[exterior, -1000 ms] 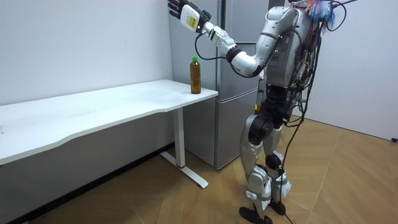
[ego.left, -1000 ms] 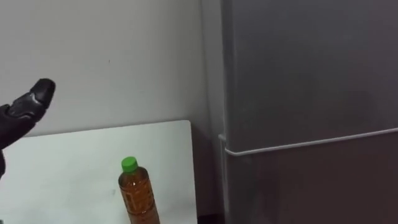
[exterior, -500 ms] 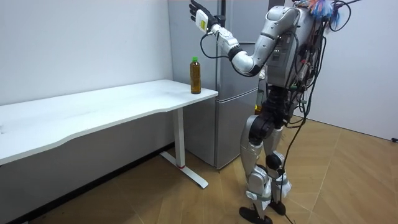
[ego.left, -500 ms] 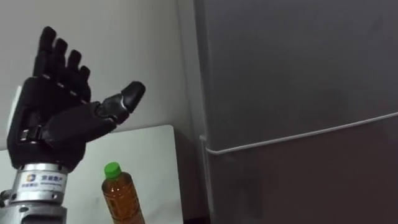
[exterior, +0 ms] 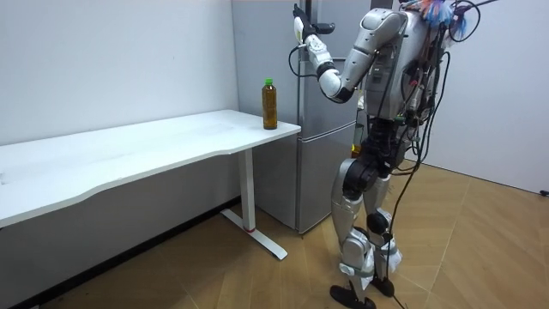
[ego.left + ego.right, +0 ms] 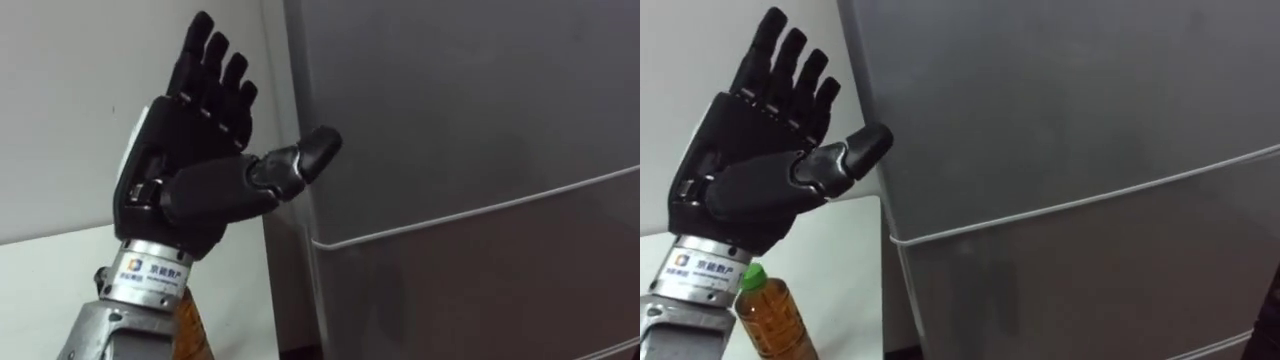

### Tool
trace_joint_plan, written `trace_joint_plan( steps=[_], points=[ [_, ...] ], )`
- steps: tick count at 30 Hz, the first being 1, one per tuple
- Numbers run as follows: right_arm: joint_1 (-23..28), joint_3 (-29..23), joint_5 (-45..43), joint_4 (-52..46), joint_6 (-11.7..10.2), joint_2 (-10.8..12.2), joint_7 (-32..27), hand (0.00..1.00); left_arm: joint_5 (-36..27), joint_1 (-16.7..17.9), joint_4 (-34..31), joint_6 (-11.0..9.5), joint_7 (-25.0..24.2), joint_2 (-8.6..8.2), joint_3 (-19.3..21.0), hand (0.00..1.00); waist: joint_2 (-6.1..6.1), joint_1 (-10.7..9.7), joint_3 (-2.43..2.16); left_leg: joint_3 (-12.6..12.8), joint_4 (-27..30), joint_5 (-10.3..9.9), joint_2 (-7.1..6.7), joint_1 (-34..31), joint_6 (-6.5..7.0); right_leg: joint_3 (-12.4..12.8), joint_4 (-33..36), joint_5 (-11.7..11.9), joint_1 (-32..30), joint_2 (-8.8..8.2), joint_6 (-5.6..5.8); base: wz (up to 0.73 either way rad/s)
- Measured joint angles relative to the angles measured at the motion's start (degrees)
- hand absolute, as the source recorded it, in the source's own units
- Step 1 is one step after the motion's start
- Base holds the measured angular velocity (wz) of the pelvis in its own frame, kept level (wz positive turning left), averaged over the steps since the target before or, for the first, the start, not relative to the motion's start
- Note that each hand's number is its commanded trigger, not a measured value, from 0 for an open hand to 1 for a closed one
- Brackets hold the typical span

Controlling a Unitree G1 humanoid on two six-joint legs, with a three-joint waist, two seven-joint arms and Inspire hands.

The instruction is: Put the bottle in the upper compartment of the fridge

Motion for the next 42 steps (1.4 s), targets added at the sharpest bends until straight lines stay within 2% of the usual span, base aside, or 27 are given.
trace_joint_plan(
  steps=[3,9,19,20,21,22,26,28,32,34,36,37,38,40,42],
  points=[
    [-0.39,0.44,0.00,0.09,0.18,-0.23,0.01,0.00,-0.15,-0.01,-0.02,0.15,-0.43,-0.24,-0.71,0.00,0.11,-0.19,0.02,-0.03,-0.07,0.00,0.02,-0.21,0.00,-0.07,-0.08,-0.06,-0.42,0.01,-0.03,0.00],
    [-1.13,1.04,-0.08,0.66,1.30,-0.57,0.03,0.00,-1.25,-0.10,-0.02,2.17,-1.35,-0.97,-2.65,0.00,0.10,-0.30,-0.10,0.06,-0.06,0.01,-0.06,-0.23,-0.01,-0.19,0.08,-0.02,-0.45,0.01,-0.04,0.00],
    [-1.89,1.06,0.02,1.96,1.34,-0.82,0.86,0.00,-1.29,-0.12,-0.07,2.35,-1.51,-1.17,-4.04,0.00,0.14,-0.38,-0.24,0.10,-0.06,0.02,-0.13,-0.14,-0.01,-0.26,-0.06,-0.03,-0.42,-0.19,-0.02,-0.01],
    [-1.96,1.07,0.02,1.99,1.38,-0.96,1.22,0.00,-1.32,-0.12,-0.08,2.37,-1.51,-1.17,-4.07,0.15,0.15,-0.38,-0.25,0.10,-0.05,0.02,-0.12,-0.14,0.00,-0.27,-0.08,-0.03,-0.44,-0.19,-0.02,0.00],
    [-2.01,1.08,0.02,1.99,1.45,-1.02,1.33,0.00,-1.32,-0.13,-0.08,2.37,-1.51,-1.17,-4.08,0.88,0.16,-0.38,-0.26,0.10,-0.04,0.02,-0.12,-0.14,-0.01,-0.26,-0.09,-0.03,-0.47,-0.20,-0.02,0.00],
    [-2.06,1.11,0.14,1.98,1.86,-1.13,1.62,0.00,-1.34,-0.12,-0.08,2.41,-1.51,-1.15,-4.10,1.00,0.22,-0.39,-0.33,0.11,-0.04,0.02,-0.11,-0.17,0.00,-0.29,-0.17,-0.04,-0.52,-0.20,0.00,0.00],
    [-2.04,1.14,0.58,1.96,2.44,-1.52,2.40,0.00,-1.35,-0.12,-0.08,2.50,-1.51,-1.14,-4.13,1.00,0.34,-0.39,-0.51,0.39,0.03,0.02,-0.11,-0.28,0.00,-0.46,-0.07,-0.04,-0.55,-0.25,0.01,0.01],
    [-1.93,1.18,0.67,1.99,2.52,-1.73,2.58,0.00,-1.44,-0.12,-0.09,2.51,-1.51,-1.29,-4.26,1.00,0.38,-0.43,-0.84,0.39,0.11,0.02,-0.11,-0.49,0.01,-0.61,0.04,0.00,-0.48,-0.28,0.05,0.06],
    [-2.02,1.18,0.69,2.20,2.51,-1.94,2.59,0.00,-3.41,-0.11,-0.27,2.64,-1.43,-1.79,-4.65,1.00,0.35,-0.66,-0.89,0.39,0.13,0.03,-0.14,-0.49,0.01,-1.00,-0.02,0.02,-0.21,-0.35,0.06,0.08],
    [-2.23,1.20,0.64,2.54,2.51,-2.05,2.60,0.00,-5.03,-0.10,-0.22,2.66,-0.94,-2.83,-6.10,1.00,0.28,-0.41,-0.83,0.39,0.13,0.04,-0.22,-0.48,0.04,-1.12,-0.11,0.02,-0.05,-0.39,0.08,0.08],
    [-2.29,1.23,0.66,2.62,2.49,-2.06,2.68,0.00,-4.57,-0.10,-0.22,2.59,-0.74,-2.37,-6.01,0.96,0.30,-0.42,-0.84,0.37,0.19,0.05,-0.21,-0.49,0.05,-1.11,-0.21,0.01,0.01,-0.38,0.09,0.00],
    [-2.23,1.66,0.68,2.62,2.49,-2.17,2.68,0.00,-4.51,-0.11,-0.22,2.38,-0.71,-1.75,-6.01,0.85,0.37,-0.45,-0.86,0.36,0.34,0.05,-0.21,-0.58,0.05,-1.14,-0.81,-0.01,0.08,-0.37,0.12,0.05],
    [-2.15,2.28,0.75,2.61,2.50,-2.28,2.67,0.00,-4.52,-0.11,-0.22,2.28,-0.71,-1.38,-6.00,0.68,0.46,-0.48,-0.91,0.27,0.48,0.05,-0.19,-0.79,0.05,-1.24,-0.97,-0.01,0.11,-0.34,0.12,0.06],
    [-2.33,2.68,0.74,2.59,2.50,-2.52,2.64,0.00,-4.51,-0.13,-0.23,2.16,-0.71,-1.16,-5.97,0.55,0.47,-0.55,-0.92,-0.05,0.59,0.05,-0.19,-0.96,0.05,-1.48,-0.96,-0.01,0.10,-0.33,0.12,0.08],
    [-2.62,3.30,0.52,2.60,2.50,-2.78,2.54,0.00,-4.51,-0.13,-0.23,2.04,-0.71,-1.03,-6.15,0.35,0.46,-0.66,-0.91,-0.16,0.86,0.05,-0.20,-1.07,0.05,-1.62,-0.87,0.00,0.22,-0.34,0.11,0.06]
  ],
)
